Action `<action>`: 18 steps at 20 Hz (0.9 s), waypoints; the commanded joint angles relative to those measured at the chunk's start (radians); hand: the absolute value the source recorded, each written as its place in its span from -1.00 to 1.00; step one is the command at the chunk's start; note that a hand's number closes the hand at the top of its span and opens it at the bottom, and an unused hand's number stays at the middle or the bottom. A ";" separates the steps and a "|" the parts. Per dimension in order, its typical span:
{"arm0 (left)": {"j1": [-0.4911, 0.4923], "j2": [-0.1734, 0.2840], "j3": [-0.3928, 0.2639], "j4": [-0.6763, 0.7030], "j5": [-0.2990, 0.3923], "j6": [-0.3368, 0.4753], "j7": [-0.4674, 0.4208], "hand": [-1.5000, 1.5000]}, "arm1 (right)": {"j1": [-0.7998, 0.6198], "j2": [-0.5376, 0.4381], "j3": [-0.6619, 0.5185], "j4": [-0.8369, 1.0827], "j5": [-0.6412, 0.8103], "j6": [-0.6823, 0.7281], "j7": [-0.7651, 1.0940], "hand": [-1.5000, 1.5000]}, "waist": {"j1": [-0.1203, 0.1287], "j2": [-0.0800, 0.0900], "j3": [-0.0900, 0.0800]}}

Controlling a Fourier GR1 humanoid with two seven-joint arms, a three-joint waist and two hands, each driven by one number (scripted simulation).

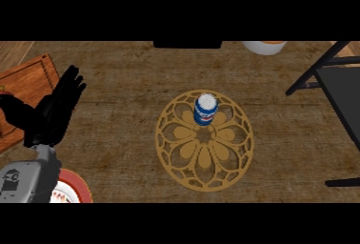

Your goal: Pick the lemon from the placemat and place it in the tiered shelf

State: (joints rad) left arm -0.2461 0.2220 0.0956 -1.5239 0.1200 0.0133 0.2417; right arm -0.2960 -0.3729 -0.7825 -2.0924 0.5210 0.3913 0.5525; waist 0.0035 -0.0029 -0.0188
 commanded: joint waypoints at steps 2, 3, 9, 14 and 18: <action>0.006 -0.009 -0.003 0.005 -0.008 0.003 -0.014 0.00 | 0.034 -0.015 -0.093 0.093 0.051 -0.057 0.059 1.00 | -0.008 0.005 0.019; 0.023 0.024 0.024 0.031 0.014 -0.037 -0.038 0.00 | 0.039 -0.017 -0.089 0.125 0.077 -0.082 0.037 -1.00 | -0.002 0.008 0.019; -0.017 0.020 0.034 0.051 0.019 -0.035 -0.027 0.00 | 0.033 -0.056 -0.157 0.241 0.028 -0.221 -0.163 -1.00 | -0.008 0.005 0.020; 0.013 -0.006 0.007 -0.014 -0.004 -0.014 -0.017 0.00 | -0.024 -0.139 -0.181 0.407 -0.022 -0.323 -0.280 -1.00 | -0.001 0.003 0.019; 0.025 -0.019 -0.004 0.008 -0.026 -0.011 -0.030 0.00 | 0.023 -0.232 -0.244 0.449 -0.141 -0.218 -0.245 -1.00 | -0.007 0.002 0.019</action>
State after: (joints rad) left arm -0.2509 0.2206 0.1060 -1.5202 0.1155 -0.0011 0.2412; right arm -0.2878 -0.5230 -0.9837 -1.7385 0.4513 0.1270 0.3133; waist -0.0011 -0.0020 -0.0064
